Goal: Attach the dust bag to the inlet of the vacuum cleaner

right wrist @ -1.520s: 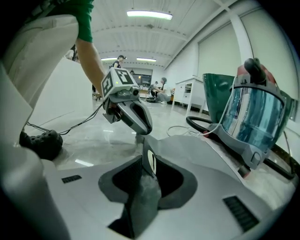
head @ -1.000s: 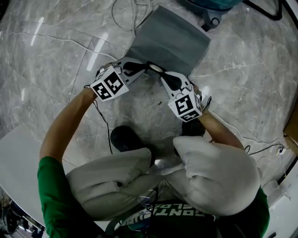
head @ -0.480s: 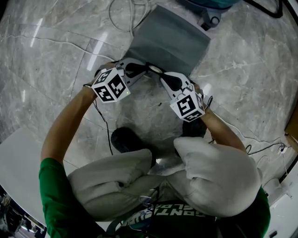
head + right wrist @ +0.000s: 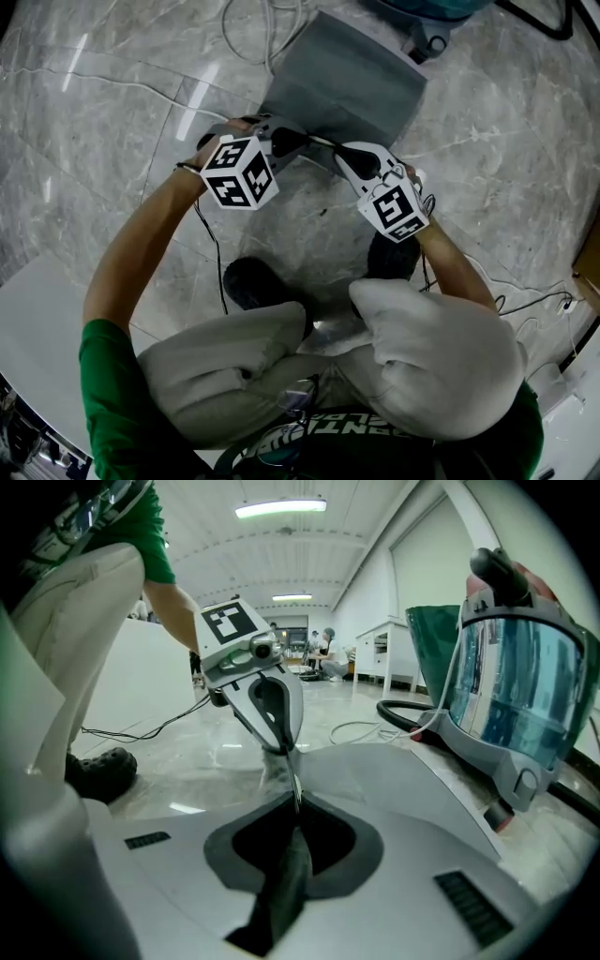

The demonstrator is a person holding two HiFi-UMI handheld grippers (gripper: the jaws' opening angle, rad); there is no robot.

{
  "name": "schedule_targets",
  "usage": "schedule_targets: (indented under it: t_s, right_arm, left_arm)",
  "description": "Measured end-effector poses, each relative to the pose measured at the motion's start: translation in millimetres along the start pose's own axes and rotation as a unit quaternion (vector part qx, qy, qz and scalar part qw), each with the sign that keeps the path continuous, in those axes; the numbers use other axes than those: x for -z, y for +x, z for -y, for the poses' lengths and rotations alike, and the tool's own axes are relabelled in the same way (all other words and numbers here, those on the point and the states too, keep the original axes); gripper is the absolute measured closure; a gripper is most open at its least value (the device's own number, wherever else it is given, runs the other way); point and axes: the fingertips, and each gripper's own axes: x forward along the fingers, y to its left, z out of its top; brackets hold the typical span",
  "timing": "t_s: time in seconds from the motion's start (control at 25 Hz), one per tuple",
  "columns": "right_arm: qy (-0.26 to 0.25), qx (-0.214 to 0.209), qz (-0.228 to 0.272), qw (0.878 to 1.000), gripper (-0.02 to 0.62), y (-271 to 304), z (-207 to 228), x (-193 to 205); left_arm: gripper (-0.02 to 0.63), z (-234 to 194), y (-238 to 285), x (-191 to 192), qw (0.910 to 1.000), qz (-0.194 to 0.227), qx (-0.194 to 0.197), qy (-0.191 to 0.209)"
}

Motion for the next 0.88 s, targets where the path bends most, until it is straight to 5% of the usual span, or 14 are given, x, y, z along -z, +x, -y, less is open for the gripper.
schedule_targets:
  t_s: [0.32,0.88]
  right_arm:
    - [0.017,0.009,0.024,1.000,0.566,-26.8,32.7,-25.3]
    - [-0.014,0.081,0.115,0.990,0.568,-94.1,109.4,-153.0]
  left_arm:
    - [0.597,-24.5,-14.3,-37.8,0.9992,0.026,-0.028,0.002]
    - [0.594,-120.4,-102.1,-127.2,0.9841,0.113,-0.136,0.020]
